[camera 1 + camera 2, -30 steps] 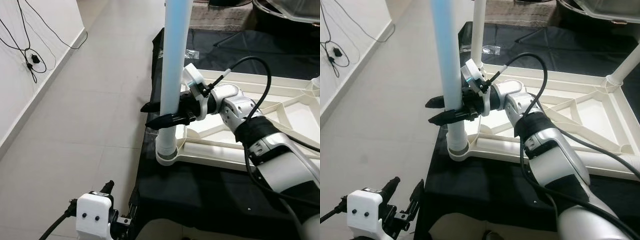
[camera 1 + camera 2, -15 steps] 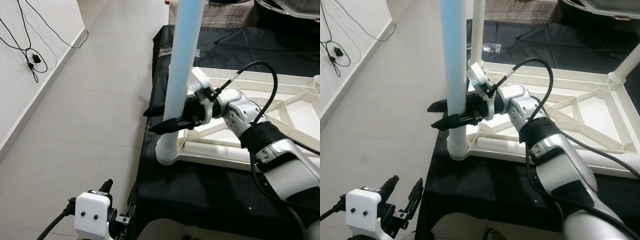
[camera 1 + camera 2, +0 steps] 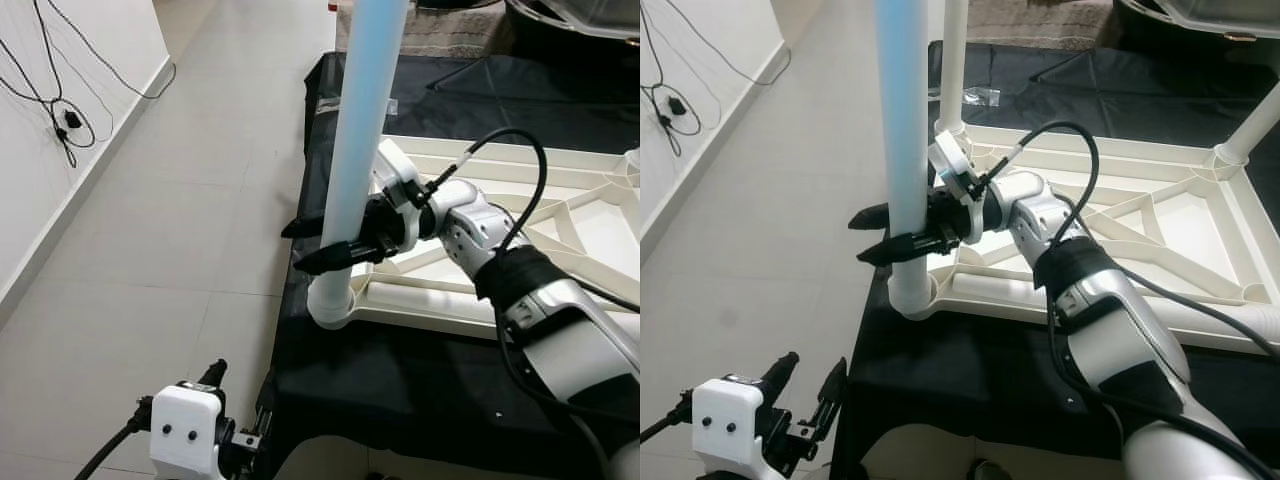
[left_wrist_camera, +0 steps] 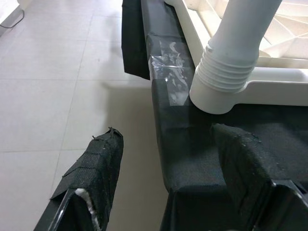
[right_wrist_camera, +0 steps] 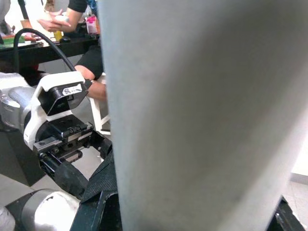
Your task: Building children table
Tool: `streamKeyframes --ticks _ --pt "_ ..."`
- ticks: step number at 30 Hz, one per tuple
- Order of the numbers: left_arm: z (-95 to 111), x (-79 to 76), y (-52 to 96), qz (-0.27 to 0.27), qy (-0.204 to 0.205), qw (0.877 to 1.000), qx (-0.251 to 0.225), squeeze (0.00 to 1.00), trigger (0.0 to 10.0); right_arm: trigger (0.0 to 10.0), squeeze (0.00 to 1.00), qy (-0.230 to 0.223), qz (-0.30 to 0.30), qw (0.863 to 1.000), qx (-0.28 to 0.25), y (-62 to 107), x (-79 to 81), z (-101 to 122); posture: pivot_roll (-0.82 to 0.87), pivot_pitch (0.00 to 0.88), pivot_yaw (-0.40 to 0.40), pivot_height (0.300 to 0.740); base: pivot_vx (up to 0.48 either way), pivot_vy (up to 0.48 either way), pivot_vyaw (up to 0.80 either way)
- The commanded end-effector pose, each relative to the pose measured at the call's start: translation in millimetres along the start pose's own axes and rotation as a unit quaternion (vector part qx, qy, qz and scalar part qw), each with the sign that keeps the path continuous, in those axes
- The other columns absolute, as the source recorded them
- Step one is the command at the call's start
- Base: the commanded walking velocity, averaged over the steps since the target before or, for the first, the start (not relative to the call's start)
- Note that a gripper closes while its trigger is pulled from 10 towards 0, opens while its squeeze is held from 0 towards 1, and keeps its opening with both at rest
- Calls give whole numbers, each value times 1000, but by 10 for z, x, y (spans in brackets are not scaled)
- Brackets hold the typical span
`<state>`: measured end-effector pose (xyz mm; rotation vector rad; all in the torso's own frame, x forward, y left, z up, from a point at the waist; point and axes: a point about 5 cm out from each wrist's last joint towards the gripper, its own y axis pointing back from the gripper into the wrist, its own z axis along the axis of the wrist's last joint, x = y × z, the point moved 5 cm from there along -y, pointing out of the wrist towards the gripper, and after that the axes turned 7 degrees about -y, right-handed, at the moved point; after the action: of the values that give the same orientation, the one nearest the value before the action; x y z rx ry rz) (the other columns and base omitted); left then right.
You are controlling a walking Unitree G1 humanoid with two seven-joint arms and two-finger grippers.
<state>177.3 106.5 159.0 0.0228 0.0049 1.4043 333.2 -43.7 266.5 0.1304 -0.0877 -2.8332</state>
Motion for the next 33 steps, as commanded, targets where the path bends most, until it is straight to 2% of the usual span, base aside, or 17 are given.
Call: streamKeyframes --ticks 1,9,15,26,33 --pt "-81 -13 20 -3 -2 1000 16 0 10000 10000 0 -13 -3 1000 16 -3 -12 -101 111 218 -16 740 0 0 0" --pt "-77 -16 19 -3 -2 1000 15 0 10000 10000 0 -13 -17 999 27 65 -48 -79 112 216 -17 740 0 0 0" --pt "-85 -12 16 -2 -3 1000 15 0 10000 10000 0 -14 -13 999 45 75 -9 -168 110 214 -17 740 0 0 0" --pt "-84 -5 9 -1 -4 1000 15 0 10000 10000 0 -16 -1 999 28 4 21 -201 109 215 -16 740 0 0 0" --pt "-84 13 3 3 -5 1000 14 0 10000 10000 0 -16 10 1000 1 -160 25 -287 108 217 -16 740 0 0 0"
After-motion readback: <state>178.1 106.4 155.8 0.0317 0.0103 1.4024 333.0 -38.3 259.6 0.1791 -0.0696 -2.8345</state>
